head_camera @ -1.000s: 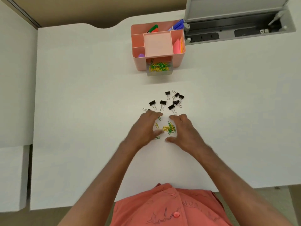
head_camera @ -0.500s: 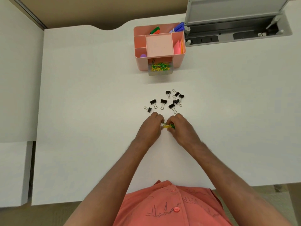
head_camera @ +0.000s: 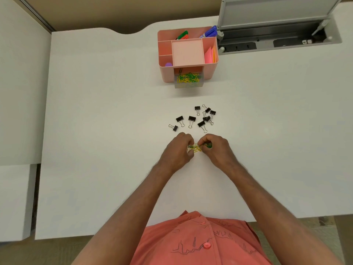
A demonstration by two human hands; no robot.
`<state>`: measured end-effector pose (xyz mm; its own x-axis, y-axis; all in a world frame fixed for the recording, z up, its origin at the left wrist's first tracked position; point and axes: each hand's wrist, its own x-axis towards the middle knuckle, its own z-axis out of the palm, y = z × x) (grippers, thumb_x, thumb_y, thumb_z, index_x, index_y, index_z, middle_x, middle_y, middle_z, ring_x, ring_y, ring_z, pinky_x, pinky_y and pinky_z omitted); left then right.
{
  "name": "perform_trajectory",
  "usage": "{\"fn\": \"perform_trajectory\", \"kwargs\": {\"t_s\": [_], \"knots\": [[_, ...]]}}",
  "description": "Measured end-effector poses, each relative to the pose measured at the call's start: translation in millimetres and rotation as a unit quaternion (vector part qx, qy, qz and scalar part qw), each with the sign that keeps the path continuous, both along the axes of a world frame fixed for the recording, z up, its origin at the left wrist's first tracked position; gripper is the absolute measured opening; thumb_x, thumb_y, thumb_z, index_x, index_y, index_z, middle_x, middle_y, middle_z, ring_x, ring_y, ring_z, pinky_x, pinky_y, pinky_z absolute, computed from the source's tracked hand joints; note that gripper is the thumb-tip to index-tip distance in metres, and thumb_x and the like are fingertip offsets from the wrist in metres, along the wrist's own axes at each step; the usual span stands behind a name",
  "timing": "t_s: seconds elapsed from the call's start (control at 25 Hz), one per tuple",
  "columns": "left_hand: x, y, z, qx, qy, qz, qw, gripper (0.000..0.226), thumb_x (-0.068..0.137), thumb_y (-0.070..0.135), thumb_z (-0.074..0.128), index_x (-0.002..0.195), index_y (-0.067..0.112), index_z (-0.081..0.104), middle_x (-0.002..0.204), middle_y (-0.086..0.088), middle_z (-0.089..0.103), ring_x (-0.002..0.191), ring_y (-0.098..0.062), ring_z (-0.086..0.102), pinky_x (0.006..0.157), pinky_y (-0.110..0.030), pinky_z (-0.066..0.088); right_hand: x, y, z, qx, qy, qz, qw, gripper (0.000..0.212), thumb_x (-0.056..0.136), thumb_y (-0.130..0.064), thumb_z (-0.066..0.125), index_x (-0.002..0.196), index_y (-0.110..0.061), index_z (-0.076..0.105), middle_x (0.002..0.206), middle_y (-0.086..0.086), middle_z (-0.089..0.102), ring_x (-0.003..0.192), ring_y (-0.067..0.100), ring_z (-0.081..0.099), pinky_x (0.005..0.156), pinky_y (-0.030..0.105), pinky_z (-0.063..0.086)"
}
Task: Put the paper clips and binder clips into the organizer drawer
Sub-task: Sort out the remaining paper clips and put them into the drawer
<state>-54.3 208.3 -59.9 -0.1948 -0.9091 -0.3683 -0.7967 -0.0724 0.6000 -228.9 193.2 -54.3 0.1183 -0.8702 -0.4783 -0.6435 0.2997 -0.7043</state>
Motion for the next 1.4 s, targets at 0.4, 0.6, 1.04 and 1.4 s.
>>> {"fn": "perform_trajectory", "kwargs": {"t_s": [0.4, 0.6, 1.04, 1.4], "knots": [[-17.8, 0.6, -7.0, -0.033, -0.059, -0.044, 0.997, 0.007, 0.094, 0.008, 0.060, 0.100, 0.010, 0.063, 0.103, -0.005, 0.055, 0.083, -0.025, 0.058, 0.070, -0.045, 0.053, -12.6, -53.6, 48.6, 0.030, -0.176, -0.109, 0.978, 0.020, 0.081, 0.000, 0.076, 0.088, -0.018, 0.076, 0.086, 0.004, 0.072, 0.078, 0.011, 0.065, 0.084, 0.029, 0.055], [-18.8, 2.0, -9.4, -0.056, -0.055, -0.047, 0.996, 0.009, 0.092, 0.001, 0.056, 0.091, 0.009, 0.061, 0.096, -0.004, 0.055, 0.073, -0.022, 0.054, 0.062, -0.043, 0.053, 10.0, -140.5, 89.9, -0.121, -0.092, -0.062, 0.986, 0.020, 0.082, -0.007, 0.076, 0.090, -0.024, 0.077, 0.092, -0.006, 0.075, 0.085, 0.006, 0.068, 0.082, 0.021, 0.056], [-3.1, -2.6, -3.0, 0.003, 0.053, 0.029, 0.998, 0.010, 0.092, 0.008, 0.061, 0.095, 0.016, 0.066, 0.089, 0.003, 0.062, 0.076, -0.014, 0.054, 0.064, -0.023, 0.041, 62.7, -208.2, 72.7, -0.225, 0.144, 0.165, 0.949, 0.019, 0.094, -0.009, 0.064, 0.104, -0.017, 0.077, 0.109, 0.003, 0.074, 0.099, 0.017, 0.066, 0.090, 0.032, 0.055], [18.4, -26.9, 17.4, 0.055, 0.195, 0.217, 0.955, 0.015, 0.087, 0.002, 0.074, 0.084, 0.017, 0.074, 0.073, 0.008, 0.069, 0.057, 0.002, 0.060, 0.064, -0.012, 0.049, 19.7, -113.7, 65.3, -0.179, -0.031, -0.073, 0.981, 0.013, 0.091, -0.014, 0.064, 0.097, -0.021, 0.074, 0.086, -0.008, 0.073, 0.080, 0.007, 0.069, 0.078, 0.020, 0.056]]}}
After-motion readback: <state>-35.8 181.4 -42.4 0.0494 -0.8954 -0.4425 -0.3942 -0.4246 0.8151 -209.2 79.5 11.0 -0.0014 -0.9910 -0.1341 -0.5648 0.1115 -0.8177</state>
